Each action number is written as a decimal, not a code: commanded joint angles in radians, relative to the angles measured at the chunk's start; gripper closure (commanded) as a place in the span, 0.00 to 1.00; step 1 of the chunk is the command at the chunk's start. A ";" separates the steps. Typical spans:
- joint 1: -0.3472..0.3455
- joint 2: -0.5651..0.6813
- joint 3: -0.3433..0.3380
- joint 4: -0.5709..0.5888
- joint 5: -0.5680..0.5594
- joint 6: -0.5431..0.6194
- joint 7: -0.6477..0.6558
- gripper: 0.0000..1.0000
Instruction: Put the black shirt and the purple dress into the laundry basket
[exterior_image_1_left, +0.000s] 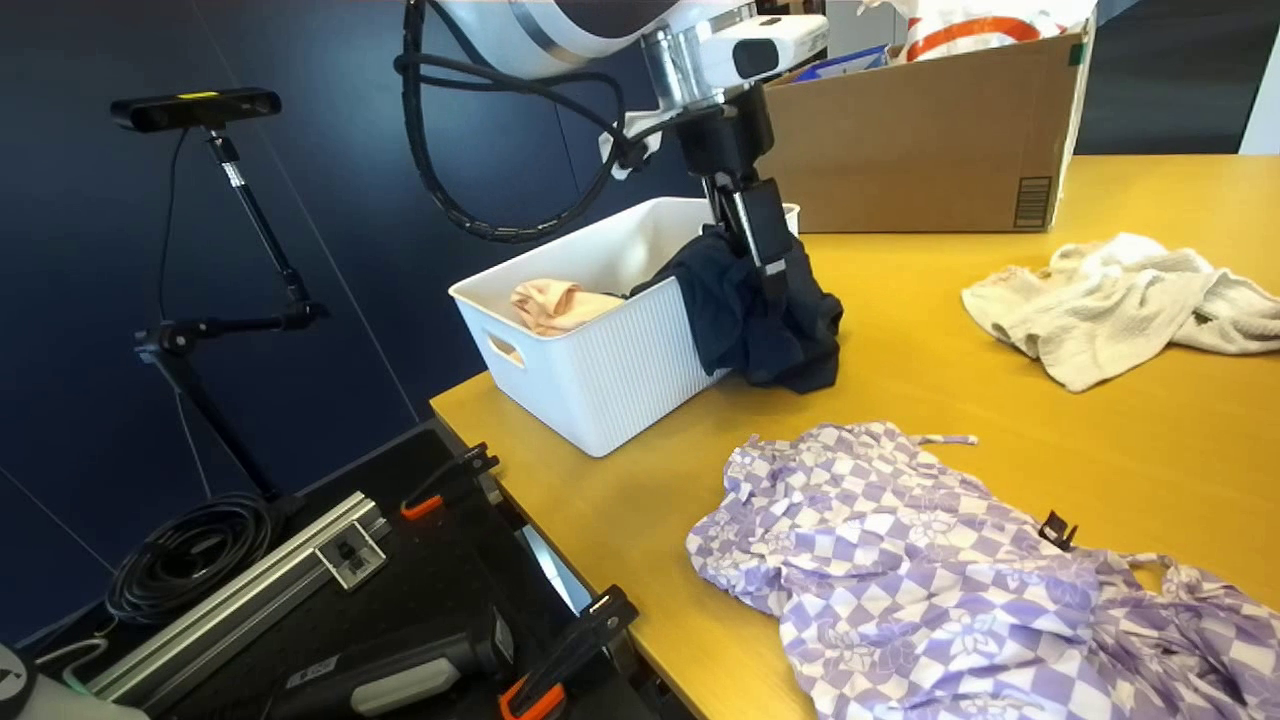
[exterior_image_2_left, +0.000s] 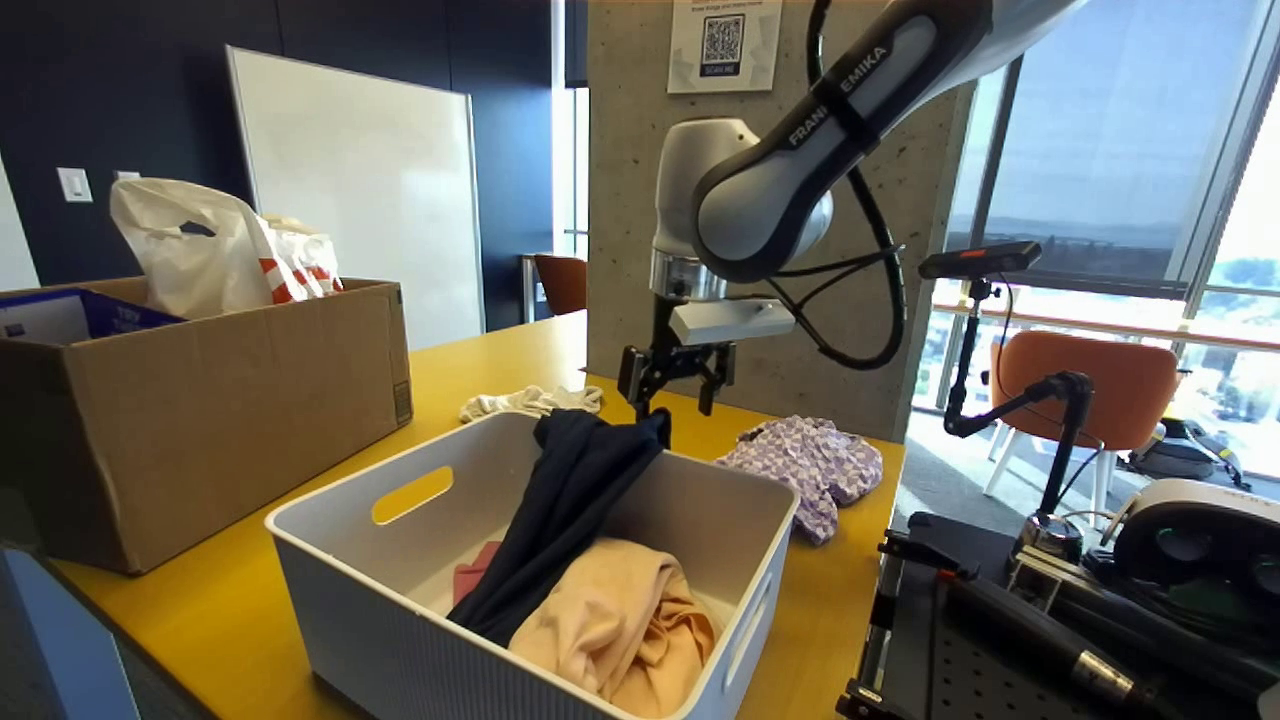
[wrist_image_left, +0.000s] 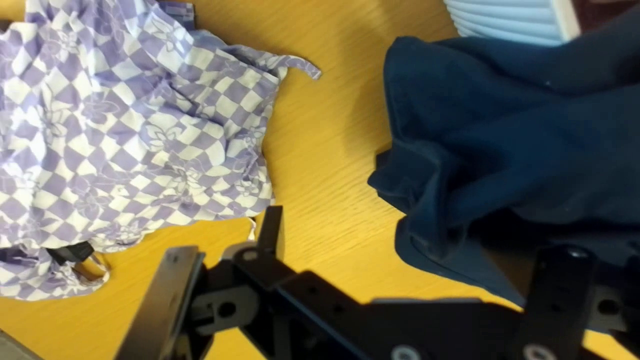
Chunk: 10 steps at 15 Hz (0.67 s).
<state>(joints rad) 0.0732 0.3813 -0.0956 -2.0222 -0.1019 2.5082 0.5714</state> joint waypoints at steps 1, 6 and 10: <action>0.007 -0.107 -0.043 -0.148 0.006 0.075 0.070 0.00; -0.045 -0.210 -0.122 -0.289 -0.014 0.152 0.116 0.00; -0.093 -0.191 -0.124 -0.330 0.008 0.102 0.092 0.00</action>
<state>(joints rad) -0.0011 0.1962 -0.2251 -2.3088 -0.1060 2.6301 0.6612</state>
